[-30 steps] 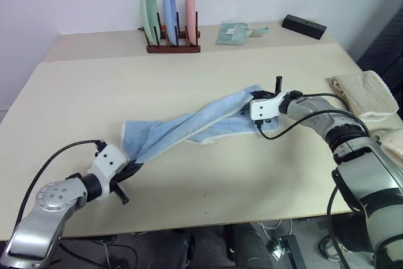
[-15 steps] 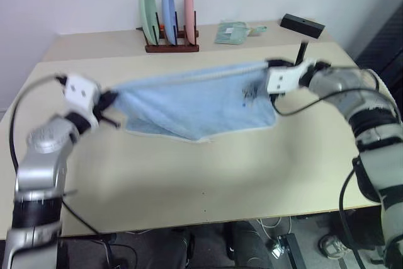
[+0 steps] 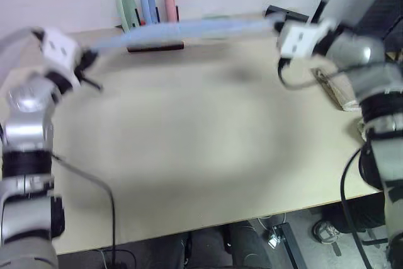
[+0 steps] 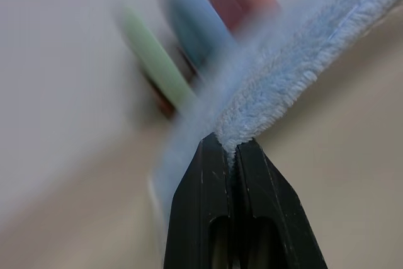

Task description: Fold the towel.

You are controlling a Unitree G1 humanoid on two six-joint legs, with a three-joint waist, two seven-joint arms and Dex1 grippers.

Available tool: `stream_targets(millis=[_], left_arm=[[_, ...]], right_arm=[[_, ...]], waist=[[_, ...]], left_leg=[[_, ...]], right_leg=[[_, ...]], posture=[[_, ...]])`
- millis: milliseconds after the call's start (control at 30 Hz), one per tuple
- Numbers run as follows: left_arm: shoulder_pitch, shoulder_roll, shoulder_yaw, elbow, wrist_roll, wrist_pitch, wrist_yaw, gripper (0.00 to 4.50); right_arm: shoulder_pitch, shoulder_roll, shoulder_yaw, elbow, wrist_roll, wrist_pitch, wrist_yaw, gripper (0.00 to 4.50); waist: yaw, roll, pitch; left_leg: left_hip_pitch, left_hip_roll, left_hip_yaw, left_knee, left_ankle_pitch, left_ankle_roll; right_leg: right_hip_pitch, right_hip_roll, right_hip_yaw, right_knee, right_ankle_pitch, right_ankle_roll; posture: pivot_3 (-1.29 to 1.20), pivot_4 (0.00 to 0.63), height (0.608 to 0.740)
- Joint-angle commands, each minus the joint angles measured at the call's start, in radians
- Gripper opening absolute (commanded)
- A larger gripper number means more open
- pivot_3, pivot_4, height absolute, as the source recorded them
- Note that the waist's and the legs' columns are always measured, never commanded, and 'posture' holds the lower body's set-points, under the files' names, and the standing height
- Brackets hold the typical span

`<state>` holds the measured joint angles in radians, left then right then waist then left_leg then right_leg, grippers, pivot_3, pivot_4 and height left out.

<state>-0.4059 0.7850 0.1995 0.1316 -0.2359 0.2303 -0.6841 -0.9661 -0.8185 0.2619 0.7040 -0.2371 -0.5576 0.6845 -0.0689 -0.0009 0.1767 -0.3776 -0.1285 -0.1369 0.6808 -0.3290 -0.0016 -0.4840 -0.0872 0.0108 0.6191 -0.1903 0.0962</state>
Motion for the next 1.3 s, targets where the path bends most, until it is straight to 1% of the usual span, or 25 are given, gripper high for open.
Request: stream_targets(millis=[33,100,133,233,300,367,467,533,667,733,800,867,1033,1167,1300], left_arm=[[0.183,0.069,0.104,-0.268,-0.068,0.098,-0.061,0.00],[0.375,0.083,0.160,-0.411,-0.109,0.187,-0.100,0.00],[0.464,0.090,0.191,-0.475,-0.134,0.227,-0.124,0.00],[0.651,0.102,0.269,-0.614,-0.201,0.317,-0.181,0.00],[0.753,0.108,0.310,-0.685,-0.224,0.355,-0.216,0.00],[0.824,0.112,0.342,-0.730,-0.243,0.383,-0.242,0.00],[0.895,0.105,0.399,-0.776,-0.282,0.419,-0.271,0.00],[0.889,0.102,0.414,-0.769,-0.283,0.416,-0.261,0.00],[0.779,0.106,0.357,-0.667,-0.221,0.392,-0.184,0.00],[0.692,0.098,0.311,-0.591,-0.186,0.367,-0.139,0.00],[0.613,0.087,0.272,-0.520,-0.165,0.336,-0.111,0.00],[0.533,0.088,0.209,-0.440,-0.119,0.285,-0.093,0.00],[0.394,0.075,0.116,-0.306,-0.079,0.239,-0.070,0.00],[0.363,0.084,0.047,-0.243,-0.035,0.205,-0.084,0.00],[0.373,0.087,0.033,-0.220,-0.020,0.197,-0.086,0.00]], right_arm=[[0.175,-0.080,-0.066,-0.306,0.166,0.171,0.192,0.06],[0.348,-0.149,-0.094,-0.487,0.250,0.300,0.294,0.06],[0.424,-0.187,-0.111,-0.565,0.293,0.356,0.339,0.06],[0.579,-0.276,-0.177,-0.727,0.388,0.504,0.422,0.06],[0.659,-0.324,-0.228,-0.802,0.437,0.580,0.463,0.06],[0.722,-0.364,-0.272,-0.855,0.478,0.639,0.501,0.06],[0.801,-0.409,-0.338,-0.911,0.524,0.700,0.549,0.06],[0.776,-0.399,-0.345,-0.895,0.504,0.692,0.532,0.06],[0.639,-0.335,-0.276,-0.802,0.421,0.629,0.492,0.06],[0.538,-0.265,-0.219,-0.710,0.364,0.576,0.466,0.06],[0.450,-0.201,-0.173,-0.608,0.307,0.521,0.437,0.06],[0.367,-0.144,-0.121,-0.479,0.238,0.453,0.408,0.06],[0.223,-0.045,-0.046,-0.215,0.128,0.306,0.340,0.06],[0.128,0.036,-0.014,-0.009,0.081,0.201,0.290,0.06],[0.080,0.069,-0.001,0.101,0.050,0.128,0.272,0.06]], waist=[[0.008,0.000,0.001],[0.023,0.002,0.001],[0.028,0.003,0.001],[0.047,0.003,0.001],[0.059,0.003,0.002],[0.069,0.003,0.002],[0.083,0.002,0.001],[0.083,0.002,0.001],[0.082,0.002,0.001],[0.080,0.001,0.001],[0.079,0.000,0.001],[0.079,0.000,0.001],[0.080,0.000,0.001],[0.074,0.000,0.001],[0.064,0.000,0.001]], left_leg=[[-0.001,0.000,0.000,0.000,0.000,0.000],[0.000,0.000,0.001,0.001,0.000,0.000],[0.004,0.000,0.003,0.000,0.000,0.000],[0.010,0.000,0.004,0.001,-0.001,0.002],[0.011,0.001,0.005,0.002,-0.002,0.003],[0.023,0.002,0.005,0.002,-0.006,0.010],[0.025,0.003,0.006,0.002,-0.007,0.011],[0.025,0.003,0.006,0.003,-0.007,0.011],[0.025,0.003,0.008,0.003,-0.007,0.010],[0.025,0.004,0.008,0.002,-0.007,0.010],[0.026,0.005,0.008,0.002,-0.005,0.004],[0.024,0.005,0.009,0.002,-0.004,0.002],[0.022,0.005,0.009,0.002,-0.005,0.002],[0.022,0.005,0.009,0.002,-0.005,0.002],[0.021,0.005,0.009,0.001,-0.005,0.001]], right_leg=[[-0.001,0.000,0.000,-0.001,0.000,0.000],[-0.001,0.000,0.001,0.000,0.000,0.000],[0.002,0.000,0.003,0.000,0.000,0.000],[0.009,0.000,0.003,-0.001,0.000,0.000],[0.012,0.001,0.004,-0.002,0.001,-0.001],[0.024,0.001,0.003,-0.005,0.001,-0.001],[0.027,0.002,0.002,-0.007,0.000,-0.001],[0.027,0.002,0.002,-0.007,0.000,-0.001],[0.026,0.002,0.002,-0.006,0.001,-0.002],[0.026,0.002,0.002,-0.006,0.001,-0.001],[0.025,0.004,0.003,-0.007,0.001,-0.002],[0.023,0.004,0.003,-0.006,0.001,-0.002],[0.020,0.004,0.003,-0.006,0.002,-0.002],[0.020,0.005,0.003,-0.006,0.002,-0.002],[0.019,0.005,0.004,-0.006,0.002,-0.002]], posture=[[0.00,0.150,0.735],[0.00,0.150,0.735],[0.00,0.150,0.735],[0.00,0.150,0.735],[0.00,0.150,0.735],[0.00,0.150,0.735],[0.00,0.150,0.735],[0.00,0.150,0.735],[0.00,0.150,0.735],[0.00,0.150,0.735],[0.00,0.150,0.735],[0.00,0.150,0.735],[0.00,0.150,0.735],[0.00,0.150,0.735],[0.00,0.150,0.735]])
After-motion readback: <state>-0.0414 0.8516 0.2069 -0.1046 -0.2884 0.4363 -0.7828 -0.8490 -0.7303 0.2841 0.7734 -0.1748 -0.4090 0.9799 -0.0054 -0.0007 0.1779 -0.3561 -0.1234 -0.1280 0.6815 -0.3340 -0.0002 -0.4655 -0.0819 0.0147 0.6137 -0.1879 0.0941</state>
